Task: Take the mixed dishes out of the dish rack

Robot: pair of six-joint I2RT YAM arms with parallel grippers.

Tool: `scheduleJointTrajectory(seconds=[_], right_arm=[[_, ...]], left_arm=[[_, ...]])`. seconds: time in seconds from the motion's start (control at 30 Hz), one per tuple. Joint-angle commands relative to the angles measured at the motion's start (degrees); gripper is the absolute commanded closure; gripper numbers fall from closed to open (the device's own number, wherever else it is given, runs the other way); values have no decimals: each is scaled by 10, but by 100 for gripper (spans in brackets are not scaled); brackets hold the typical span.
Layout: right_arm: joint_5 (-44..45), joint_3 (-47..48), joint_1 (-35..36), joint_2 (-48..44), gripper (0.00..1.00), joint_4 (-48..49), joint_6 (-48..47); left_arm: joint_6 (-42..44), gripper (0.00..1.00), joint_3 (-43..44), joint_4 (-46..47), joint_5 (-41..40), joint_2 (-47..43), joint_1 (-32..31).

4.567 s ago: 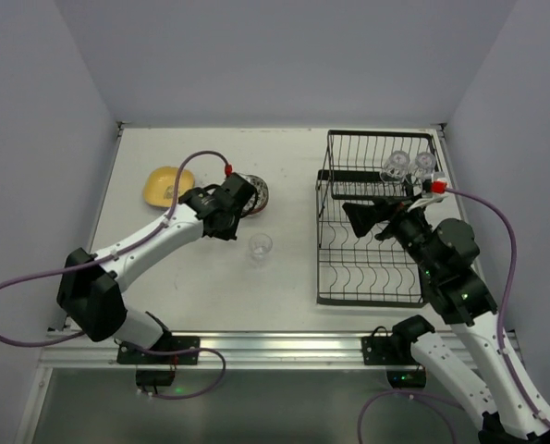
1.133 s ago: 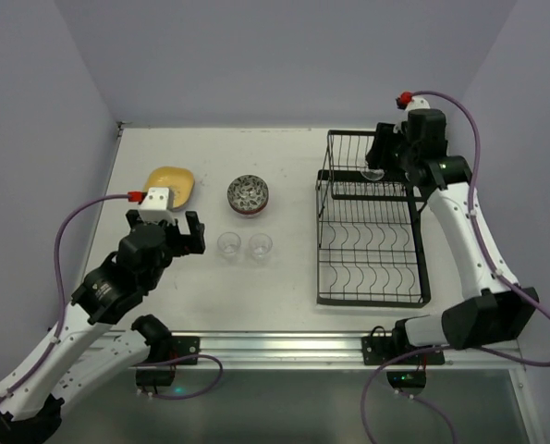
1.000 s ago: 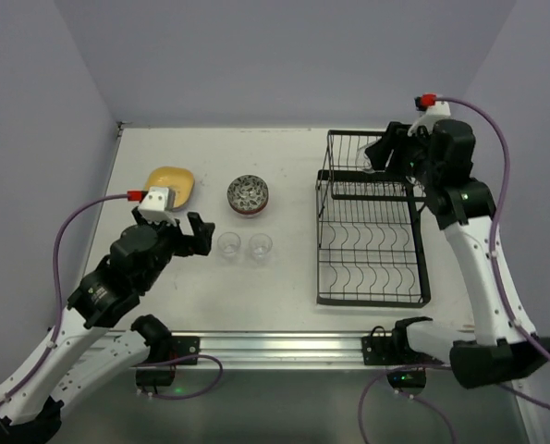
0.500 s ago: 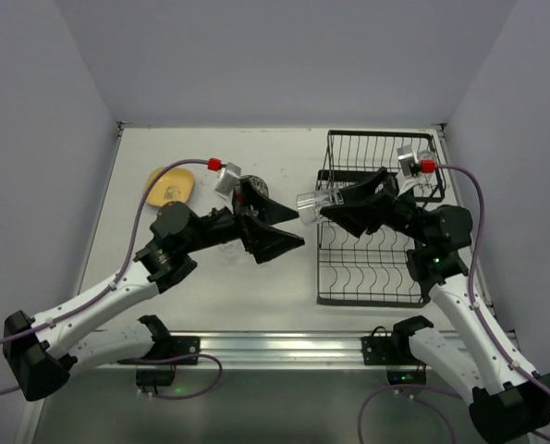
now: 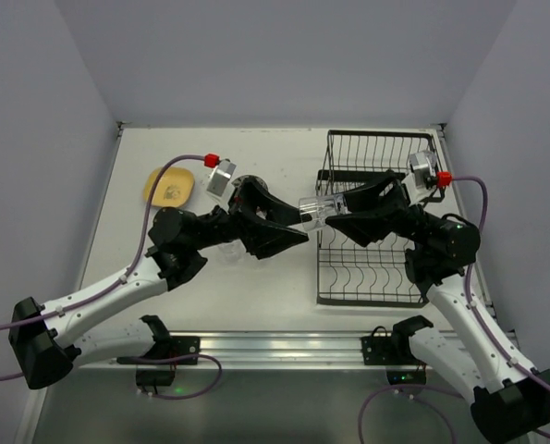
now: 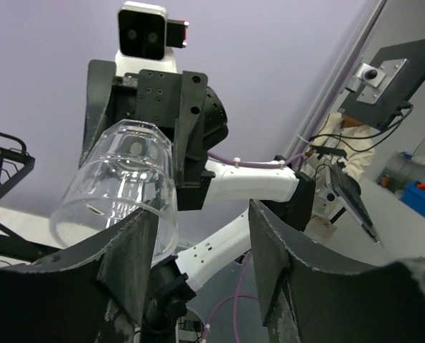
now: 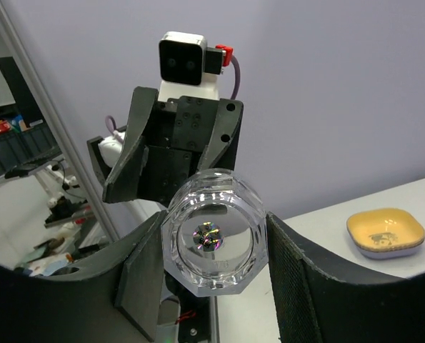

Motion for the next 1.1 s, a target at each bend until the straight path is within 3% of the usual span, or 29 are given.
scheduleJointTrajectory(seconds=[0.0, 0.03, 0.23, 0.3, 0.33, 0.37, 0.4, 0.43, 0.5, 0.53, 0.57, 0.63, 0.67, 0.7, 0.73, 0.8, 0.83, 0.87, 0.97, 1.07], right_arm=[[0, -5, 4, 16, 100, 87, 27], [1, -5, 4, 17, 100, 90, 28], [-6, -13, 8, 32, 100, 137, 47], [-6, -21, 8, 31, 100, 147, 45], [-8, -25, 8, 30, 94, 149, 42], [-9, -26, 8, 26, 78, 147, 34], [-6, -33, 9, 19, 53, 143, 31], [0, -37, 6, 13, 2, 137, 23], [23, -35, -7, -2, 1, 54, -18], [81, -29, -14, -27, 1, -84, -44], [139, -1, -14, -43, 1, -179, -121], [284, 33, -15, -75, 1, -355, -178], [407, 43, -16, -78, 1, -467, -187], [458, 60, -16, -82, 1, -509, -195], [484, 65, -16, -85, 1, -539, -204], [488, 64, -16, -95, 1, -563, -233], [482, 64, -16, -98, 1, -572, -236], [476, 64, -16, -100, 1, -576, -244], [471, 78, -16, -93, 1, -607, -256], [458, 91, -16, -87, 1, -627, -269]], left_arm=[[-24, 45, 26, 69, 17, 14, -7], [-29, 49, 26, 73, 21, 19, -8], [-31, 95, 26, 84, 15, 26, -14], [-28, 100, 27, 72, 9, 25, -14], [-17, 100, 28, 65, 2, 20, -14], [-7, 100, 30, 32, -6, 15, -14], [5, 100, 37, 6, -32, 9, -13], [39, 100, 42, -60, -51, -8, -13], [86, 100, 79, -158, -138, -26, -12], [134, 100, 96, -274, -183, -41, -13], [157, 100, 113, -330, -229, -46, -12], [197, 100, 164, -495, -383, -53, -10], [206, 100, 180, -541, -430, -53, -7], [209, 100, 194, -590, -526, -51, -4], [211, 100, 224, -679, -568, -39, 3], [210, 100, 244, -753, -632, -24, 38], [214, 100, 257, -815, -628, -4, 61], [220, 100, 262, -839, -611, 8, 127], [253, 100, 258, -900, -547, 61, 243], [280, 100, 238, -914, -530, 94, 289]])
